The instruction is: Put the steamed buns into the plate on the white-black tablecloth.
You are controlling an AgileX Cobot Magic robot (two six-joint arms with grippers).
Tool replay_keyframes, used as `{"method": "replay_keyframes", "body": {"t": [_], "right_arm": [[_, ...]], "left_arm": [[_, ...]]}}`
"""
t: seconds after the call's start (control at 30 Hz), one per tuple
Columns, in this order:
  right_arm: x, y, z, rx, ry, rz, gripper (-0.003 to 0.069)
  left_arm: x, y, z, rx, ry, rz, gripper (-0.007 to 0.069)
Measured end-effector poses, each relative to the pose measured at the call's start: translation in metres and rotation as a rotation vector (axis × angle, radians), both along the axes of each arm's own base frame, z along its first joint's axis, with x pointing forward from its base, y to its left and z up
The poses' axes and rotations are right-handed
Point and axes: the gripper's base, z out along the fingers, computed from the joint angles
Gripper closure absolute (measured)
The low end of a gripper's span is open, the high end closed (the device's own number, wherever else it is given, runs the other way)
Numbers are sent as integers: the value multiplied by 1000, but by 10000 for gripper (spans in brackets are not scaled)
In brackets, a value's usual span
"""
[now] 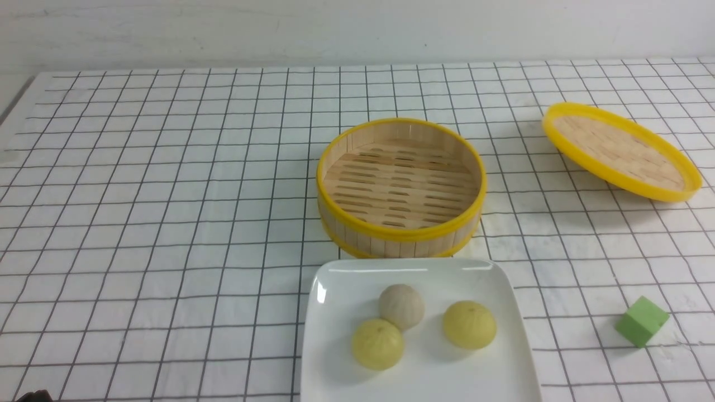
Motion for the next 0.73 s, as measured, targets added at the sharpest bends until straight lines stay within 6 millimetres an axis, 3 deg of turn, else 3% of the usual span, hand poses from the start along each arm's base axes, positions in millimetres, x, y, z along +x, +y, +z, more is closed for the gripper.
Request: {"method": "replay_keyframes", "body": {"t": [0.73], "right_arm": [[0,0,0,0,0,0,513]], "left_arm": [[0,0,0,13,2,1,535]]}}
